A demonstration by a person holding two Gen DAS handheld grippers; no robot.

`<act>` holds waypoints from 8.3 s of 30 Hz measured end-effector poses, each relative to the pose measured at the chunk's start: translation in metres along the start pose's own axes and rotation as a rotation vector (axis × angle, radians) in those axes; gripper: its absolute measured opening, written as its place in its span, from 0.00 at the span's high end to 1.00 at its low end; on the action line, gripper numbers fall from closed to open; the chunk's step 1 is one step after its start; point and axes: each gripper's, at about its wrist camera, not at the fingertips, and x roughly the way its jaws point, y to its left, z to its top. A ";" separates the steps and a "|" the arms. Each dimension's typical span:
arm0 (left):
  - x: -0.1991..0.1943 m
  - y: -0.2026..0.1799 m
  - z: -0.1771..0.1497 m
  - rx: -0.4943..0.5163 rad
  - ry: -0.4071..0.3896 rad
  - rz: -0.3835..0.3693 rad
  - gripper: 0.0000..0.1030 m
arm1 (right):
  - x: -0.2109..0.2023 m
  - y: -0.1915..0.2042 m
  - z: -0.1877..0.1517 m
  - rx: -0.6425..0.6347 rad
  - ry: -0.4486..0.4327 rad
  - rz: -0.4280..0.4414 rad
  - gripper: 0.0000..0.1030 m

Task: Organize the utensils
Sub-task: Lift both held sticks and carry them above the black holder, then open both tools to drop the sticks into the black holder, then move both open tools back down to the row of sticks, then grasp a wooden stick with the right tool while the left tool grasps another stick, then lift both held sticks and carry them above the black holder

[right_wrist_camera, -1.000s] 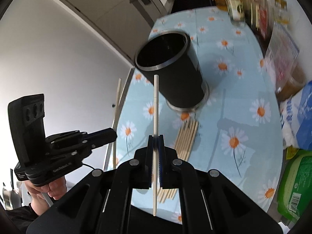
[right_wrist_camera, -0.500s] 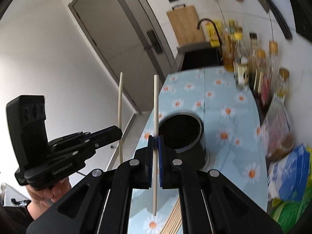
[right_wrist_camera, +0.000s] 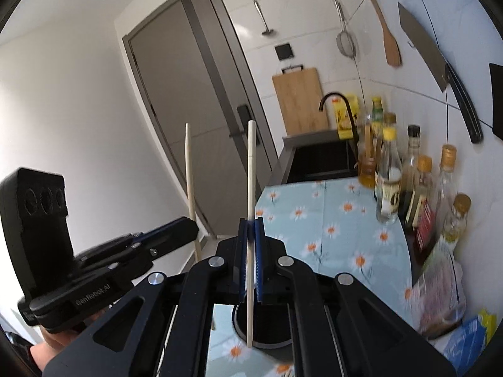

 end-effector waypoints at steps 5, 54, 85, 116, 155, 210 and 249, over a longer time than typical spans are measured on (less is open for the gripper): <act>0.024 0.007 -0.016 0.024 -0.031 0.027 0.96 | 0.013 -0.013 -0.011 0.008 -0.063 -0.063 0.95; -0.065 -0.018 -0.056 0.055 -0.045 0.027 0.73 | -0.076 0.002 -0.061 -0.006 -0.090 -0.124 0.64; -0.048 -0.001 -0.189 -0.086 0.425 0.077 0.68 | -0.010 -0.037 -0.207 0.169 0.615 -0.110 0.61; -0.019 0.016 -0.240 -0.229 0.639 -0.014 0.68 | 0.098 -0.046 -0.252 0.248 1.056 -0.246 0.89; 0.022 -0.005 -0.243 -0.235 0.811 0.074 0.70 | 0.041 -0.060 -0.222 0.303 0.916 -0.146 0.95; 0.095 -0.032 -0.252 -0.210 1.035 0.379 0.96 | 0.005 -0.094 -0.208 0.323 0.886 0.123 0.95; -0.027 -0.029 -0.099 -0.129 0.371 0.006 0.96 | -0.023 -0.011 -0.105 0.199 0.383 0.172 0.95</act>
